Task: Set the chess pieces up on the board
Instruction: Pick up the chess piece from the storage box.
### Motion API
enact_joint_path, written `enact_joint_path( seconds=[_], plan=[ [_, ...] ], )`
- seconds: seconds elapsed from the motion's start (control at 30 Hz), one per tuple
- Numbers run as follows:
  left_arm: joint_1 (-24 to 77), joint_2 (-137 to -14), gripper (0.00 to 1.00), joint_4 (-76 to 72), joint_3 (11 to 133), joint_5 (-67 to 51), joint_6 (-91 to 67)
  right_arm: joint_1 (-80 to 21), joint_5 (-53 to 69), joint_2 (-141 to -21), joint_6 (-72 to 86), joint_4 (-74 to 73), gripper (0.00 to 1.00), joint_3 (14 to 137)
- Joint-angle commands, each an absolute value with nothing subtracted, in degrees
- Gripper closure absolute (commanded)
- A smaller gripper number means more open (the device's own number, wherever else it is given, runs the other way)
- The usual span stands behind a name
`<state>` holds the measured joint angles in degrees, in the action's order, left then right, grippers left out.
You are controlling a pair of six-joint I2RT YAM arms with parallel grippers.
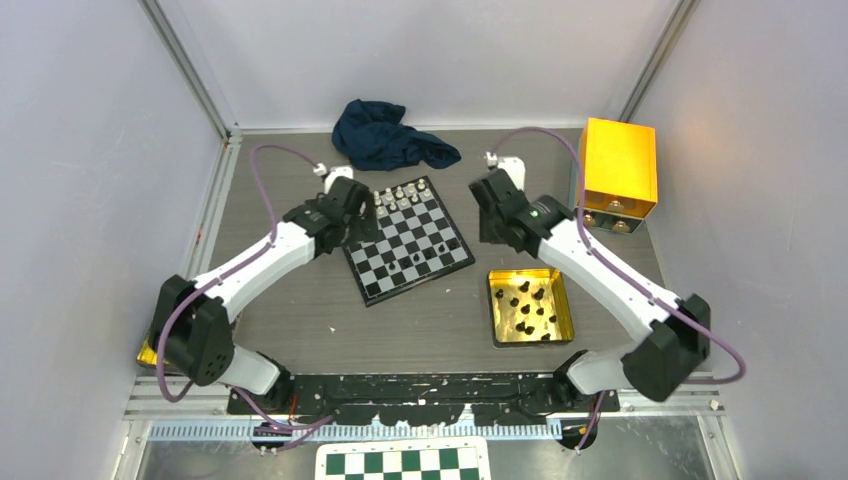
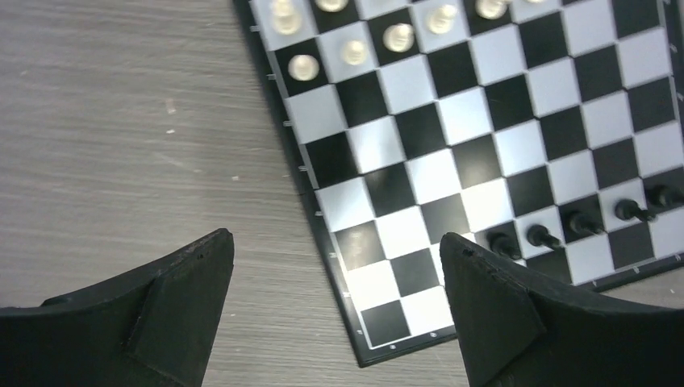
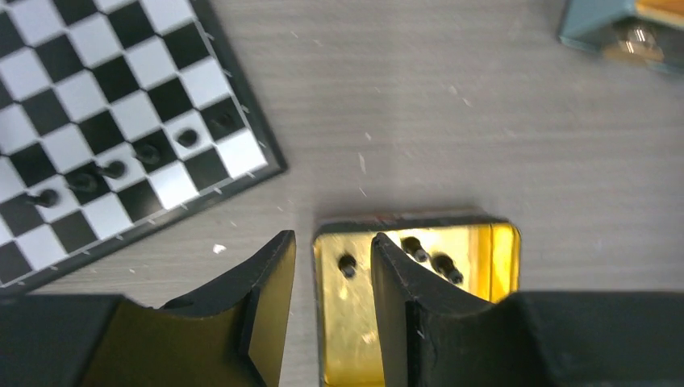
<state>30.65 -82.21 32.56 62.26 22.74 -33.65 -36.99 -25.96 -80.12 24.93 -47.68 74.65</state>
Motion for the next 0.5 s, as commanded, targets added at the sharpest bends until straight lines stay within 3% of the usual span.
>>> enact_joint_path(
  seconds=[0.0,0.47],
  plan=[
    [36.0,-85.6,0.00,29.3,67.7,23.9,-30.5,-36.3,-32.6,-70.8,34.2,-49.1,0.54,67.1],
    [46.4,-92.2,0.09,29.4,74.8,21.6,-25.3,-36.1,-37.9,-50.6,55.0,-60.2,0.57,53.4]
  ],
)
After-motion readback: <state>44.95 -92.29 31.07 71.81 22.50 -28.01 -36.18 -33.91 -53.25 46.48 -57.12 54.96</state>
